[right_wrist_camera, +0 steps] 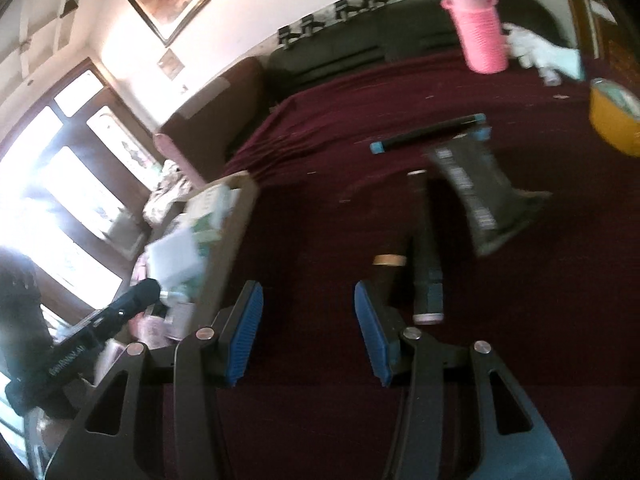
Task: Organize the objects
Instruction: 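Grasp a tan-banded black marker with the left tool while the right tool grasps another black marker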
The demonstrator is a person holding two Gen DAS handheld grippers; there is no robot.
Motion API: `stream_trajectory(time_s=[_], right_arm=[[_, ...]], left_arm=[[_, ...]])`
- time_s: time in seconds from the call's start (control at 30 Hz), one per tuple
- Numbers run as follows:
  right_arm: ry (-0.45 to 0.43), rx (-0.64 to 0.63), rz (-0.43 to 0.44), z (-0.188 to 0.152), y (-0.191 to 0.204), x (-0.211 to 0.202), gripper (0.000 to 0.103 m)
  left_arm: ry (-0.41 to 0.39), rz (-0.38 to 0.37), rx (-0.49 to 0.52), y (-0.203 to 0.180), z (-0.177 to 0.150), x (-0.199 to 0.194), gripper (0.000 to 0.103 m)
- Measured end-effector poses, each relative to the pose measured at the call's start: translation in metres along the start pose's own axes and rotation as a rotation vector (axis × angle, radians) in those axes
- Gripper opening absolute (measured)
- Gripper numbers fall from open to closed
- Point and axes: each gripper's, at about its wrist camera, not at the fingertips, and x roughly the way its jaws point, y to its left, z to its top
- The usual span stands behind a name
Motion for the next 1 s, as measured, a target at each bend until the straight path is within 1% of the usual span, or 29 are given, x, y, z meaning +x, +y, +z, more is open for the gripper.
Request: stream_trajectory(time_s=[0.07, 0.13, 0.2, 0.27, 0.37, 0.57, 0.67, 0.8, 0.83, 0.9, 1.0], right_arm=[[-0.03, 0.022, -0.011, -0.001, -0.021, -0.008, 0.047], [-0.048, 0.058, -0.005, 0.0, -0.04, -0.011, 0.047], [-0.063, 0.103, -0.016, 0.001, -0.061, -0.015, 0.047], [-0.074, 0.139, -0.007, 0.004, -0.073, -0.018, 0.047], [-0.094, 0.18, 0.002, 0.006, -0.081, -0.021, 0.047], [-0.096, 0.226, 0.014, 0.005, -0.09, -0.021, 0.047], [-0.103, 0.236, 0.02, 0.006, -0.091, -0.023, 0.047], [-0.104, 0.234, 0.027, 0.006, -0.09, -0.024, 0.047], [-0.103, 0.235, 0.028, 0.006, -0.09, -0.024, 0.047], [-0.098, 0.231, 0.026, 0.006, -0.09, -0.023, 0.047], [-0.091, 0.221, 0.025, 0.006, -0.089, -0.022, 0.047]], left_arm=[[0.052, -0.02, 0.016, -0.014, 0.001, 0.015, 0.023], [0.096, -0.037, 0.039, -0.03, 0.004, 0.032, 0.023], [0.123, -0.042, 0.062, -0.044, 0.008, 0.047, 0.023], [0.159, -0.042, 0.082, -0.057, 0.013, 0.065, 0.023], [0.199, -0.071, 0.09, -0.069, 0.018, 0.088, 0.023], [0.266, -0.039, 0.135, -0.088, 0.02, 0.128, 0.023], [0.266, -0.052, 0.143, -0.093, 0.021, 0.138, 0.023], [0.277, -0.033, 0.155, -0.098, 0.024, 0.15, 0.023], [0.28, -0.021, 0.16, -0.098, 0.023, 0.153, 0.022], [0.257, -0.014, 0.168, -0.096, 0.02, 0.152, 0.015], [0.236, -0.034, 0.138, -0.084, 0.016, 0.147, 0.014]])
